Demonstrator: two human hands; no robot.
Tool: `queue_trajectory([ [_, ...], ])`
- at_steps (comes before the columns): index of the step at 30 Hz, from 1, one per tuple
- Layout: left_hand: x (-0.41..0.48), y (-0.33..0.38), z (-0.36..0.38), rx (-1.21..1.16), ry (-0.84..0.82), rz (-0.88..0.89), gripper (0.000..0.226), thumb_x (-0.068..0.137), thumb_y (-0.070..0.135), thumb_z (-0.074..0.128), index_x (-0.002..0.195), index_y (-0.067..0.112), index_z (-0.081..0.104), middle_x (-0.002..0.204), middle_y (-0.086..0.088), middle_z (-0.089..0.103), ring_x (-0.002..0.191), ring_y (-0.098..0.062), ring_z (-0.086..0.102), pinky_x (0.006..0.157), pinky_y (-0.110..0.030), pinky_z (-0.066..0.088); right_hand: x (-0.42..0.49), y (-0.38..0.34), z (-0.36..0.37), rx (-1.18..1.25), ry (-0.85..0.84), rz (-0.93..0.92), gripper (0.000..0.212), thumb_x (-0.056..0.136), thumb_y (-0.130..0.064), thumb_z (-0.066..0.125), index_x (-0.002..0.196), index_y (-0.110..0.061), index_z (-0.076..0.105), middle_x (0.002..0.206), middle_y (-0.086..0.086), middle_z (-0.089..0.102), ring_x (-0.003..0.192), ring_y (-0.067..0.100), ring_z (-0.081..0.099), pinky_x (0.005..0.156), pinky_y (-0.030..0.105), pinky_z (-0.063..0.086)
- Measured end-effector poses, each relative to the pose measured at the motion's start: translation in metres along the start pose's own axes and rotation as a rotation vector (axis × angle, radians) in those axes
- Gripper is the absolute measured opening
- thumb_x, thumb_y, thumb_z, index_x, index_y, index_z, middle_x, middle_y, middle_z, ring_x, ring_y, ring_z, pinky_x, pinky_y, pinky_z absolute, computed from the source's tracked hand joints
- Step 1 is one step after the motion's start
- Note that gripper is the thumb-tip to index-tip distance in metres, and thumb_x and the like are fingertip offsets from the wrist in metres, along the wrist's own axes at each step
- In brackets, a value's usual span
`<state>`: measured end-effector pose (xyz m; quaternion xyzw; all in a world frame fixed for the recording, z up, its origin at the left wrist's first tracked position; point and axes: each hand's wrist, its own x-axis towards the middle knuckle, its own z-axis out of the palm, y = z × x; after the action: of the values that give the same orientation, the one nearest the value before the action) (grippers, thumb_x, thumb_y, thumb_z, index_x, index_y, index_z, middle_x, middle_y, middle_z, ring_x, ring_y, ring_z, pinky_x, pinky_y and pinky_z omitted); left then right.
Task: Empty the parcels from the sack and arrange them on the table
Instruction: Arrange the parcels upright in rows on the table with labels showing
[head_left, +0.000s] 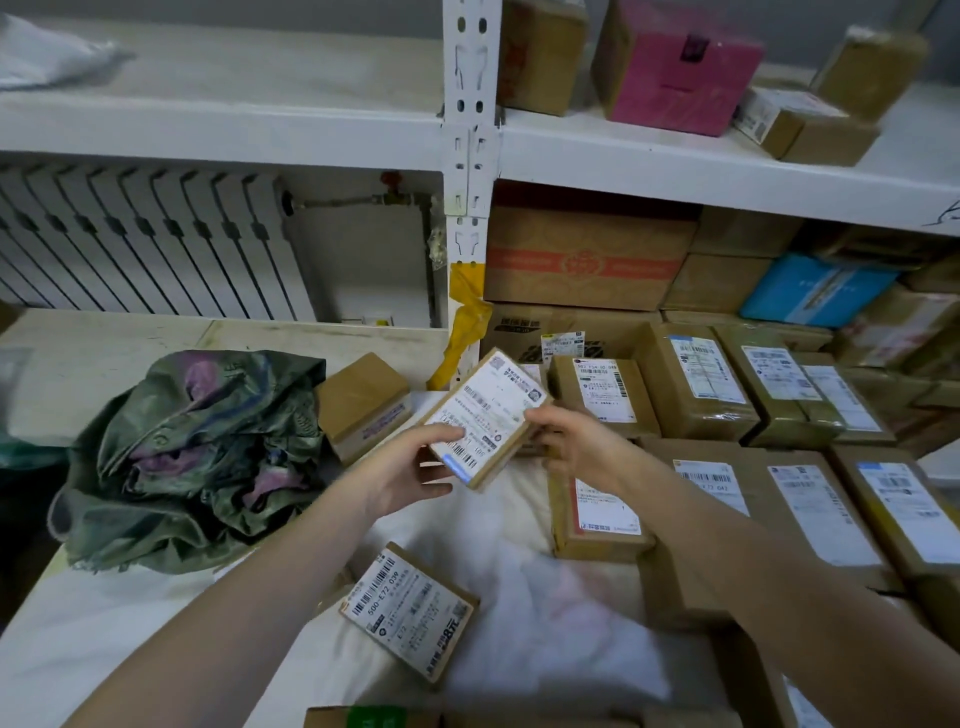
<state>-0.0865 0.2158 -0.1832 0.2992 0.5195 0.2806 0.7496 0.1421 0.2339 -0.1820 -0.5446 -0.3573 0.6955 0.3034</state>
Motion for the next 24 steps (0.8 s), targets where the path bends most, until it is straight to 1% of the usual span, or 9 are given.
queue_trajectory([
  [3, -0.003, 0.006, -0.021, 0.295, -0.035, -0.027, 0.082, 0.045, 0.025, 0.085, 0.122, 0.022, 0.054, 0.113, -0.006, 0.070, 0.108, -0.024, 0.063, 0.107, -0.042, 0.042, -0.008, -0.008, -0.007, -0.259, 0.001, -0.088, 0.077, 0.077, -0.023, 0.079, 0.141, -0.024, 0.038, 0.135, 0.001, 0.049, 0.119, 0.017, 0.050, 0.094, 0.031, 0.041],
  [6, -0.004, 0.014, -0.027, 0.570, -0.092, -0.038, 0.112, 0.054, 0.019, 0.087, 0.144, 0.040, 0.024, 0.130, -0.005, 0.058, 0.118, -0.022, 0.057, 0.106, -0.041, 0.042, -0.009, -0.010, 0.004, -0.616, -0.210, -0.087, 0.090, 0.076, -0.014, 0.080, 0.147, -0.023, 0.025, 0.145, 0.003, 0.039, 0.133, 0.020, 0.041, 0.103, 0.029, 0.040],
  [9, -0.008, 0.023, -0.016, 0.590, -0.152, 0.010, 0.100, 0.075, 0.002, 0.077, 0.150, 0.034, 0.018, 0.132, -0.005, 0.046, 0.116, -0.022, 0.057, 0.099, -0.035, 0.047, 0.000, 0.006, 0.026, -0.837, -0.355, -0.020, 0.104, 0.058, -0.038, 0.090, 0.144, -0.024, 0.032, 0.143, -0.001, 0.047, 0.129, 0.018, 0.049, 0.107, 0.040, 0.043],
  [12, -0.002, 0.024, -0.011, 0.560, -0.100, 0.077, 0.092, 0.077, 0.003, 0.076, 0.149, 0.029, 0.025, 0.127, 0.000, 0.049, 0.114, -0.020, 0.057, 0.099, -0.036, 0.048, 0.011, 0.019, 0.032, -0.772, -0.264, -0.040, 0.101, 0.047, -0.045, 0.088, 0.135, -0.024, 0.044, 0.127, -0.003, 0.060, 0.115, 0.015, 0.060, 0.100, 0.042, 0.049],
  [14, 0.005, 0.021, -0.011, 0.519, 0.077, 0.165, 0.094, 0.075, 0.012, 0.080, 0.150, 0.025, 0.026, 0.135, 0.001, 0.050, 0.118, -0.017, 0.053, 0.102, -0.036, 0.044, 0.010, 0.018, 0.031, -0.615, -0.129, -0.057, 0.093, 0.047, -0.042, 0.087, 0.130, -0.020, 0.050, 0.121, 0.000, 0.065, 0.109, 0.017, 0.064, 0.097, 0.044, 0.052],
  [16, 0.011, 0.015, -0.012, 0.441, 0.200, 0.193, 0.093, 0.076, 0.019, 0.080, 0.150, 0.022, 0.024, 0.139, 0.006, 0.047, 0.124, -0.015, 0.046, 0.107, -0.040, 0.034, 0.013, 0.016, 0.027, -0.417, -0.007, -0.032, 0.077, 0.058, -0.043, 0.084, 0.125, -0.021, 0.054, 0.116, -0.001, 0.069, 0.105, 0.018, 0.067, 0.096, 0.045, 0.052],
  [18, 0.014, 0.006, -0.012, 0.304, 0.115, 0.083, 0.088, 0.077, 0.028, 0.079, 0.148, 0.023, 0.027, 0.133, 0.009, 0.054, 0.125, -0.016, 0.048, 0.108, -0.048, 0.031, 0.019, 0.013, 0.028, -0.248, 0.043, -0.002, 0.050, 0.075, -0.045, 0.075, 0.119, -0.027, 0.058, 0.111, -0.005, 0.072, 0.105, 0.017, 0.067, 0.099, 0.046, 0.050],
  [21, 0.023, -0.005, -0.015, 0.077, 0.048, -0.004, 0.072, 0.072, 0.037, 0.079, 0.135, 0.020, 0.049, 0.117, 0.000, 0.069, 0.112, -0.019, 0.061, 0.092, -0.043, 0.049, 0.031, 0.005, 0.038, -0.154, 0.083, 0.002, 0.036, 0.087, -0.044, 0.064, 0.117, -0.025, 0.060, 0.111, -0.006, 0.071, 0.107, 0.016, 0.065, 0.100, 0.043, 0.048],
  [24, 0.037, -0.012, -0.021, -0.069, 0.212, 0.044, 0.056, 0.081, 0.033, 0.073, 0.129, 0.012, 0.054, 0.098, -0.004, 0.071, 0.093, -0.017, 0.065, 0.081, -0.035, 0.052, 0.041, 0.001, 0.047, -0.276, 0.137, -0.046, 0.029, 0.096, -0.035, 0.054, 0.120, -0.019, 0.056, 0.111, -0.005, 0.061, 0.105, 0.014, 0.056, 0.092, 0.034, 0.045],
])
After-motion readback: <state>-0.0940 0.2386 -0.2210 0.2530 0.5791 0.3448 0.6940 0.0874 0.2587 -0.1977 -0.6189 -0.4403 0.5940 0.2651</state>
